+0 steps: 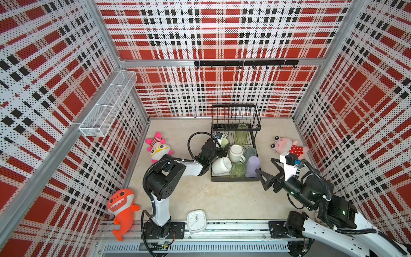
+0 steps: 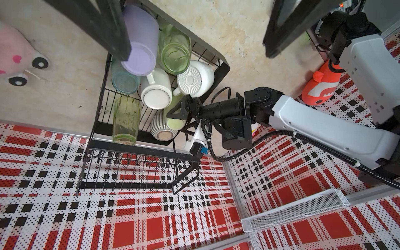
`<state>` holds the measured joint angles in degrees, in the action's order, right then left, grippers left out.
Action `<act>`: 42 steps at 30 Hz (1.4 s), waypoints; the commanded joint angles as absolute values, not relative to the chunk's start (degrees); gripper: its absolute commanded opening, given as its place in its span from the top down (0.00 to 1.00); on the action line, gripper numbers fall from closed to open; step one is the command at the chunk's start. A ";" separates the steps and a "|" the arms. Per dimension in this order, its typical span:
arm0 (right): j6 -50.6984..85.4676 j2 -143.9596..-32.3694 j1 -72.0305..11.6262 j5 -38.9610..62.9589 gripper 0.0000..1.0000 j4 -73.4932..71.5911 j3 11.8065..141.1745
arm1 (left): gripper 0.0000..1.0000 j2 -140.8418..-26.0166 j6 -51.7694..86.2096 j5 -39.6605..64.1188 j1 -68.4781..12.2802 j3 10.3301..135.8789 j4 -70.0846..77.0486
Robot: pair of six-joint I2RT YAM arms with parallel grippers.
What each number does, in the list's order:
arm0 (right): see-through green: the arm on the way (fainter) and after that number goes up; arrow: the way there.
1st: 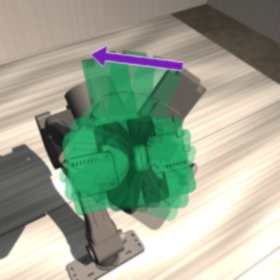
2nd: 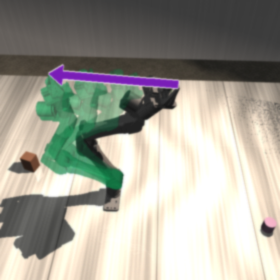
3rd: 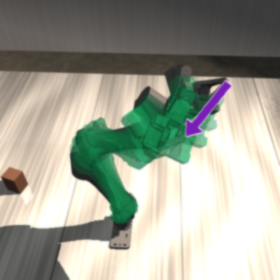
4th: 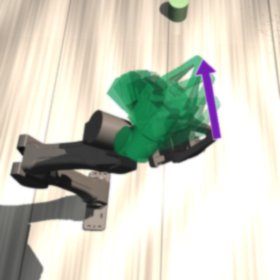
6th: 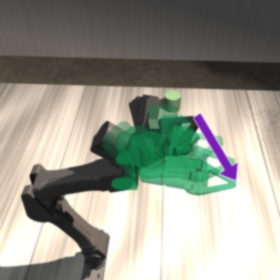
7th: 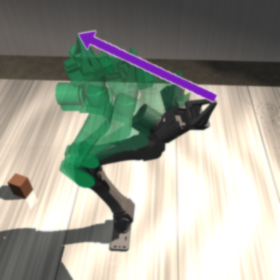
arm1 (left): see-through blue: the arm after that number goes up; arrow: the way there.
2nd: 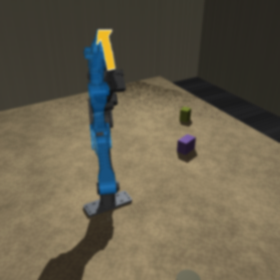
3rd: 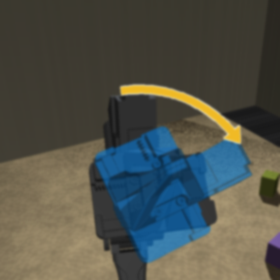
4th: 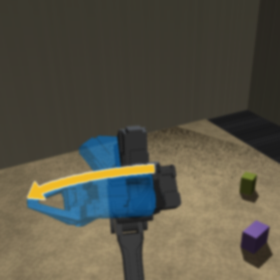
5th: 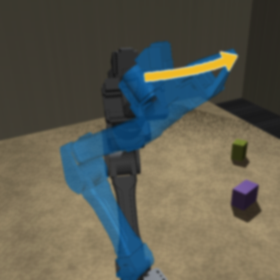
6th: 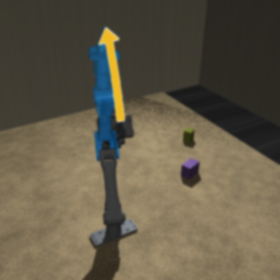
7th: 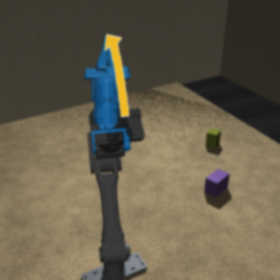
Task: Load cups into a dish rack
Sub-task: Place the cup upside down at the dish rack, then reset both arms
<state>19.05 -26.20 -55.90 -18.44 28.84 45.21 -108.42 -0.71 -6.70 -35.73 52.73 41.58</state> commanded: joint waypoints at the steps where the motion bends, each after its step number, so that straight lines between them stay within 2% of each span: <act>1: 19.78 -26.31 -55.77 -17.90 0.00 29.86 45.00 | 0.12 -107.78 -1.32 -6.92 -35.34 52.25 42.35; 4: 19.92 -26.04 -55.73 -18.01 0.00 29.97 44.91 | 0.15 -107.47 -1.06 -6.37 -35.27 52.17 42.23; 14: 20.26 -26.76 -55.70 -17.87 0.00 29.49 44.40 | 0.14 -100.82 -0.03 -10.13 -35.73 49.45 39.86; 26: 19.37 -29.25 -53.33 -31.66 0.00 24.83 44.24 | 0.14 -82.76 2.34 -14.66 -38.70 43.92 30.54; 30: 19.37 -34.16 -42.24 -19.44 0.00 21.52 42.30 | 0.13 -74.88 3.97 -13.11 -38.68 40.32 27.14; 33: 19.22 -35.32 -32.33 -12.28 0.00 13.63 37.55 | 0.02 -70.11 5.32 -14.07 -37.94 38.10 24.37; 35: 19.73 -35.32 -25.03 -7.34 0.00 9.35 35.07 | 0.02 -67.38 6.24 -15.78 -36.68 37.34 21.26; 38: 21.63 -36.54 -11.23 1.15 0.00 3.82 30.86 | 0.02 -62.37 7.71 -12.83 -31.78 35.77 16.54; 40: 21.41 -37.54 -6.10 2.58 0.00 0.01 27.80 | 0.02 -59.05 9.23 -11.41 -26.59 33.76 15.39; 42: 19.21 -38.32 -5.10 0.18 0.00 -3.72 24.92 | 0.02 -55.89 9.66 -14.19 -23.45 31.19 15.75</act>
